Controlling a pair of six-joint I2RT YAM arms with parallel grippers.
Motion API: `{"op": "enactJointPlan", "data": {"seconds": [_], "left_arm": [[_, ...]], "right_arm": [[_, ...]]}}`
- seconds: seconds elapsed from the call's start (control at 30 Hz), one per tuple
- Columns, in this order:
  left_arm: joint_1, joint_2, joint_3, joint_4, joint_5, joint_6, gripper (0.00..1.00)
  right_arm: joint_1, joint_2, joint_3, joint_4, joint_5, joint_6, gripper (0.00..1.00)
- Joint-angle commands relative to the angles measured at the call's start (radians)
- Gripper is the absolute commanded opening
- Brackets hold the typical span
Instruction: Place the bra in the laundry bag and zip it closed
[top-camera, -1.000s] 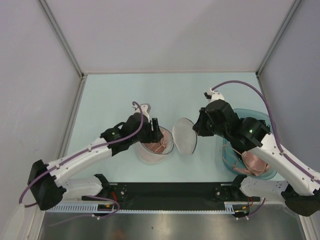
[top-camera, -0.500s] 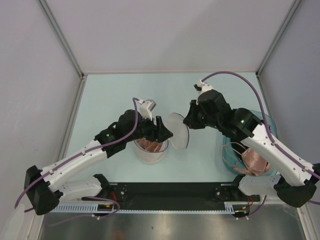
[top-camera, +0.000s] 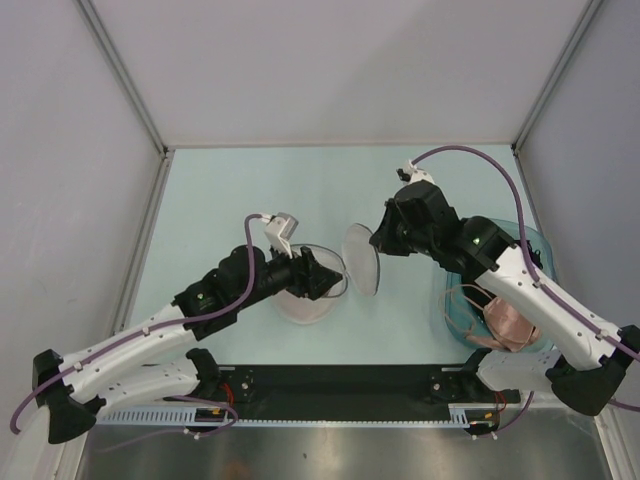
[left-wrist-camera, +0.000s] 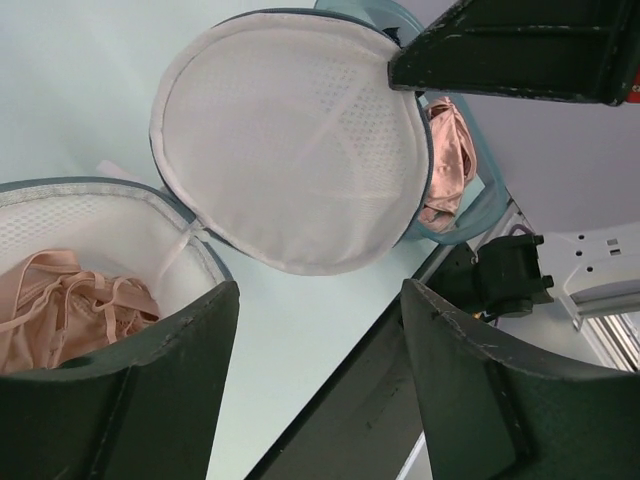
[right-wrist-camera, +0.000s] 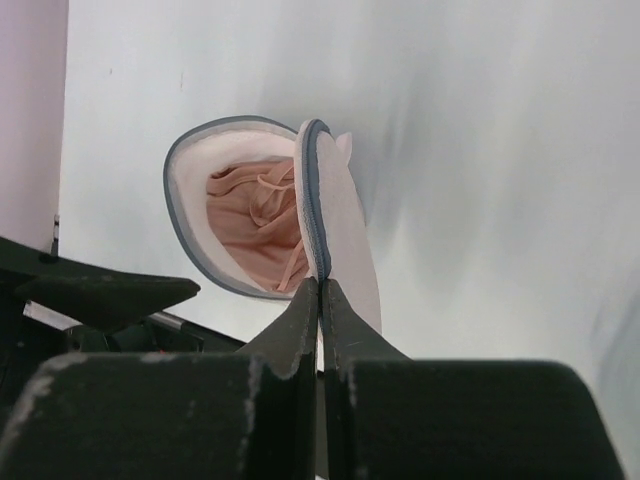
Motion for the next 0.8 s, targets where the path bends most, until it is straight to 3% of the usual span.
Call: {"op": "enactJointPlan", "data": {"seconds": [0.0, 0.13, 0.37, 0.4, 0.43, 0.5, 0.53, 0.6, 0.63, 0.77], "left_arm": [[-0.009, -0.006, -0.018, 0.072, 0.024, 0.036, 0.73], [-0.074, -0.041, -0.066, 0.179, -0.052, 0.063, 0.78], [-0.077, -0.066, -0.069, 0.129, -0.181, 0.027, 0.77], [-0.077, -0.072, -0.066, 0.099, -0.192, 0.027, 0.77], [-0.077, -0.077, -0.063, 0.059, -0.222, 0.023, 0.77], [-0.077, -0.089, -0.060, 0.023, -0.242, 0.020, 0.77], [-0.077, -0.107, -0.060, -0.006, -0.252, 0.022, 0.78], [-0.077, -0.130, -0.066, -0.023, -0.253, 0.025, 0.77], [-0.077, -0.155, -0.068, -0.030, -0.249, 0.026, 0.77], [-0.077, -0.192, -0.074, -0.029, -0.215, 0.027, 0.77]], "right_arm": [[-0.028, -0.014, -0.005, 0.056, 0.030, 0.045, 0.00], [-0.039, -0.008, -0.017, 0.066, 0.046, 0.094, 0.00], [-0.113, 0.029, -0.115, 0.170, 0.026, 0.165, 0.02], [-0.146, 0.034, -0.127, 0.180, 0.023, 0.163, 0.07], [-0.165, 0.041, -0.143, 0.186, 0.014, 0.139, 0.27], [-0.220, 0.048, -0.150, 0.180, 0.003, 0.104, 0.48], [-0.240, 0.042, -0.153, 0.169, 0.016, 0.081, 0.65], [-0.283, 0.023, -0.172, 0.135, 0.057, 0.074, 0.83], [-0.351, 0.012, -0.183, 0.129, 0.063, 0.070, 0.90], [-0.592, -0.060, -0.262, 0.112, 0.072, 0.111, 0.91]]}}
